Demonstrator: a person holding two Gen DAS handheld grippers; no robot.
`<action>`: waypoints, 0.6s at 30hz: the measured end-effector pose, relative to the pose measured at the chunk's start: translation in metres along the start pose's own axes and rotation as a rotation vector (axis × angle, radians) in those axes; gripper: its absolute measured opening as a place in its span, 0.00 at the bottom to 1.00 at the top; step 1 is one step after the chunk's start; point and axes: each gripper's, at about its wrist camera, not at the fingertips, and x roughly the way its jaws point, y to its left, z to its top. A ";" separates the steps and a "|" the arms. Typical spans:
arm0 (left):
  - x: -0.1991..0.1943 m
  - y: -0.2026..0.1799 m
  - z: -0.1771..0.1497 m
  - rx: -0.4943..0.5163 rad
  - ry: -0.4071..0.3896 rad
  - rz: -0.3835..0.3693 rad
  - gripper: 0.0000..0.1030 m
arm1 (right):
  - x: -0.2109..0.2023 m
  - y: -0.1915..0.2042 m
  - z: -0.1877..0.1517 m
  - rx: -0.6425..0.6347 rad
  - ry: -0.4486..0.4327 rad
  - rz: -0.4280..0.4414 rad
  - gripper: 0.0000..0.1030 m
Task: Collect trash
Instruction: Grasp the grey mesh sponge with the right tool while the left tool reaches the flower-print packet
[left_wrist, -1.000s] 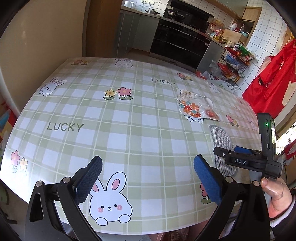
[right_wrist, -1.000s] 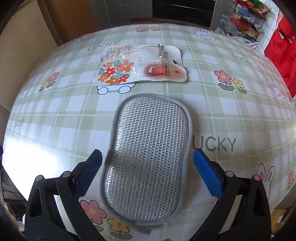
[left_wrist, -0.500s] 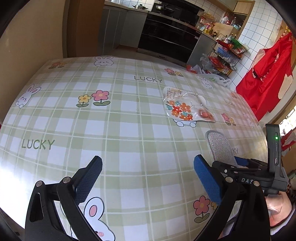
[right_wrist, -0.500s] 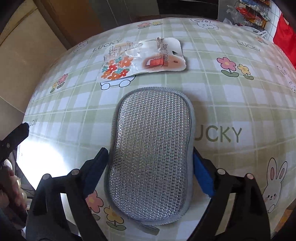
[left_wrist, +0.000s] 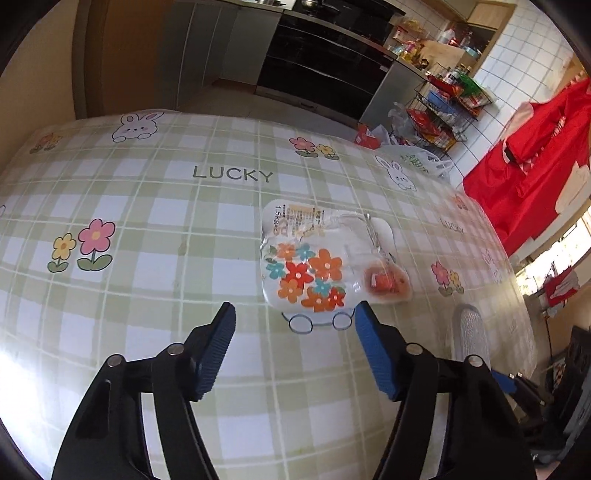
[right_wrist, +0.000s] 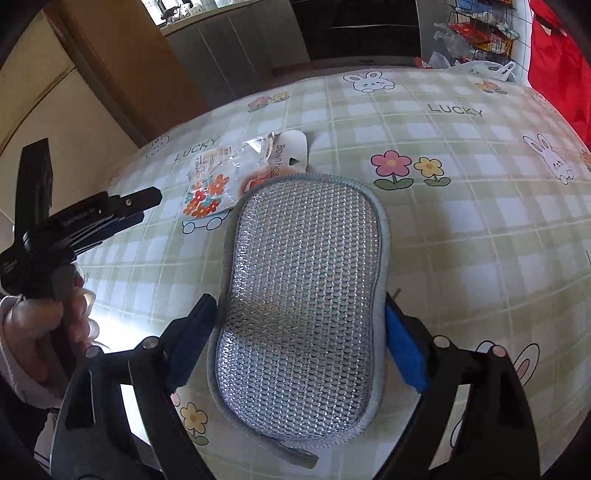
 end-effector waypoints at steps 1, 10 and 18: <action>0.006 0.001 0.006 -0.023 -0.001 -0.008 0.55 | -0.001 -0.003 0.001 0.006 -0.005 0.005 0.83; 0.046 0.002 0.034 -0.067 -0.003 0.068 0.49 | -0.001 -0.023 0.003 0.043 -0.023 0.033 0.83; 0.053 -0.006 0.056 0.009 -0.025 0.078 0.49 | -0.003 -0.033 0.004 0.054 -0.030 0.032 0.83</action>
